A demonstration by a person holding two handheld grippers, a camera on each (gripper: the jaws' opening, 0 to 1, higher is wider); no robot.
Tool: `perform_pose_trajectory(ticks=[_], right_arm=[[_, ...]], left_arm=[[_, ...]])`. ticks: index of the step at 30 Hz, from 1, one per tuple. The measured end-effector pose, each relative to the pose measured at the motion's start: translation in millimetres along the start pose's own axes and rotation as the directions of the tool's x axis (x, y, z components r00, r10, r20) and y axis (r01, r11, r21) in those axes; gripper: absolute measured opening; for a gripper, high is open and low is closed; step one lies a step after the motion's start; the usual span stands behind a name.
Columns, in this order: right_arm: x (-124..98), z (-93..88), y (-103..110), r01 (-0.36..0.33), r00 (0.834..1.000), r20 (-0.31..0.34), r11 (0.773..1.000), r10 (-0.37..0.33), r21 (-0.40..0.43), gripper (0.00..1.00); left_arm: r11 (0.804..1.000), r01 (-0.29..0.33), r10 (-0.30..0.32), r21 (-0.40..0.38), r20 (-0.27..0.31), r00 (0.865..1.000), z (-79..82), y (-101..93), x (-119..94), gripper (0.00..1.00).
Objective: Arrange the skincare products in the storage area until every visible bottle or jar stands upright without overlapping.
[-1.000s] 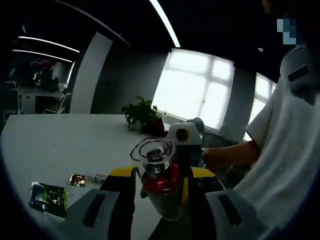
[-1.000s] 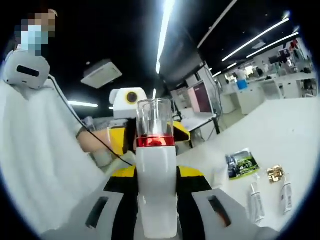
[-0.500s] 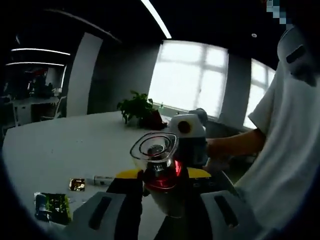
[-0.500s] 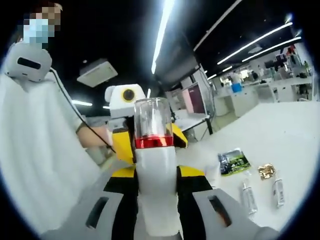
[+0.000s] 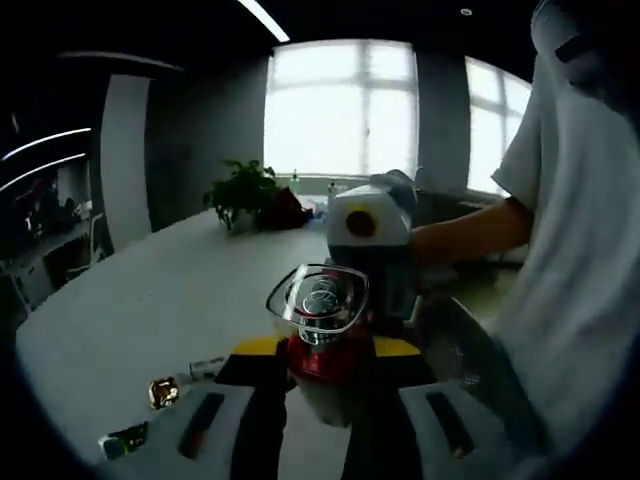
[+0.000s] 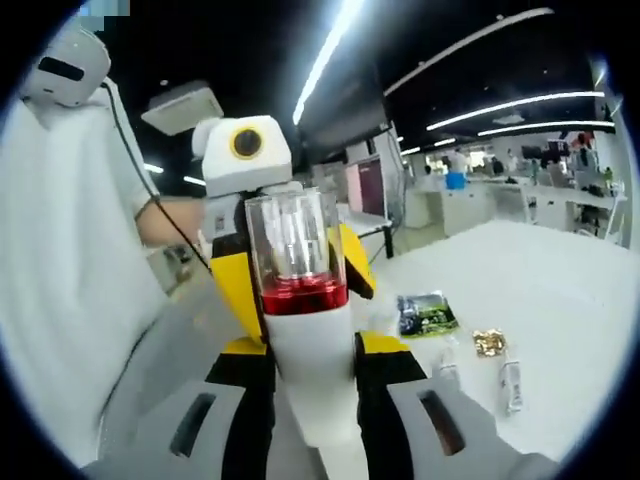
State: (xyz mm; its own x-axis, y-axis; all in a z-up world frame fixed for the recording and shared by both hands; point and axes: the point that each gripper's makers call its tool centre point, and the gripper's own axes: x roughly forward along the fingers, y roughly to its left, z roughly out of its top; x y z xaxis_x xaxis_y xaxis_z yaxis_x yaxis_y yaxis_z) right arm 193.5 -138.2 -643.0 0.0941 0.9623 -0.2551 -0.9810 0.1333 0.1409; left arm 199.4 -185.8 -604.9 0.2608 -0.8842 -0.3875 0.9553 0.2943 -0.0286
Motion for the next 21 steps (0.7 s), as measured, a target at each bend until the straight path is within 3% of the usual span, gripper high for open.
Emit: perform_pose_trajectory(ticks=[7, 15, 21], right_arm=[[-3, -30.4, -15, 0.049, 0.998, -0.037, 0.996, -0.052, -0.069, 0.29], [7, -60.9, -24, 0.028, 0.994, -0.098, 0.994, -0.039, -0.107, 0.28], [9, -77.6, -32, 0.021, 0.988, -0.149, 0.992, -0.04, -0.124, 0.28]], left_arm=[[1.0, 0.028, -0.027, 0.013, -0.065, 0.998, -20.6, 4.2, 23, 0.25], [0.999, 0.051, -0.05, 0.007, -0.14, 0.989, -53.9, 12.8, 34, 0.24], [0.998, 0.07, -0.07, -0.005, -0.152, 0.986, -66.9, 17.9, 40, 0.24]])
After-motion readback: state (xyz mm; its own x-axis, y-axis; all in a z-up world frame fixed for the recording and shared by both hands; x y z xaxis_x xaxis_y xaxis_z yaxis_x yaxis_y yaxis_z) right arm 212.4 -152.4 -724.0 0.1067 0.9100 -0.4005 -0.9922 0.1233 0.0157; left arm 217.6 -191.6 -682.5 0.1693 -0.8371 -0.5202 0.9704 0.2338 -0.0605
